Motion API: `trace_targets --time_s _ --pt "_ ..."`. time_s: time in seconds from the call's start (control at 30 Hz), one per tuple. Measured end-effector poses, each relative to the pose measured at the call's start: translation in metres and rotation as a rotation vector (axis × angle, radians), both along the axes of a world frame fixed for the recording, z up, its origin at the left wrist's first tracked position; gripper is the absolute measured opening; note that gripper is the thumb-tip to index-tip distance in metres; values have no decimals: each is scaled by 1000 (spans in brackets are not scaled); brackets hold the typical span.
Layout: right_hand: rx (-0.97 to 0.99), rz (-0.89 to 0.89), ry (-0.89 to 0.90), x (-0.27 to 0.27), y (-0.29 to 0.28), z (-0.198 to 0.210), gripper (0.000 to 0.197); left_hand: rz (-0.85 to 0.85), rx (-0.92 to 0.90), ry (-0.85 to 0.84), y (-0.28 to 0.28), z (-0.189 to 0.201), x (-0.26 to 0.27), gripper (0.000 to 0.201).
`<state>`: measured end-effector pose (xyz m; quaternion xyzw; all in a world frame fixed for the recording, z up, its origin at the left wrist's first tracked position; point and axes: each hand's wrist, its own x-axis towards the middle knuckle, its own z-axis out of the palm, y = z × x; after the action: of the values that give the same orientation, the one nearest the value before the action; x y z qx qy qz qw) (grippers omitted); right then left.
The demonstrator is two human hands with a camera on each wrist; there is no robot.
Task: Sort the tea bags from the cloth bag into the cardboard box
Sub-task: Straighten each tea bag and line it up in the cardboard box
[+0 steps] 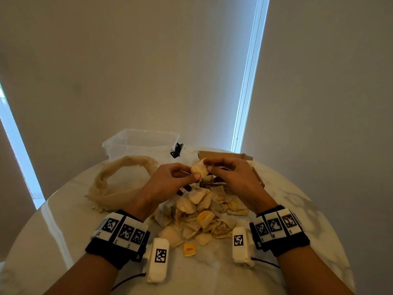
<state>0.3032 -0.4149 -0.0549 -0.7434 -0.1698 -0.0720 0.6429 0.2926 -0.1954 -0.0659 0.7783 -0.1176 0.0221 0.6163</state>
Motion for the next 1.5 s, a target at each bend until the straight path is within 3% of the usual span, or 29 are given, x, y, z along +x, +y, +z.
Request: trace_targets --time_s 0.33,0.5,0.6,0.77,0.97,1.2,1.5 --pt "36 -3 2 0 2 0 26 22 -40 15 -1 1 -1 22" --pt "-36 -89 -36 5 -4 8 33 17 -84 12 0 7 -1 32" --pt "-158 -196 -100 25 -16 22 35 66 -122 -29 4 9 -1 33" --pt "-583 -278 -176 62 -19 44 38 128 -148 -88 7 9 0 27" --pt "-1073 -62 -121 84 -4 24 33 140 -168 -92 7 7 0 25" --pt "-1174 24 -81 100 8 11 33 154 -203 -97 10 6 -1 24" --pt "-1244 -40 -151 110 9 5 34 160 -213 -91 10 7 -1 25"
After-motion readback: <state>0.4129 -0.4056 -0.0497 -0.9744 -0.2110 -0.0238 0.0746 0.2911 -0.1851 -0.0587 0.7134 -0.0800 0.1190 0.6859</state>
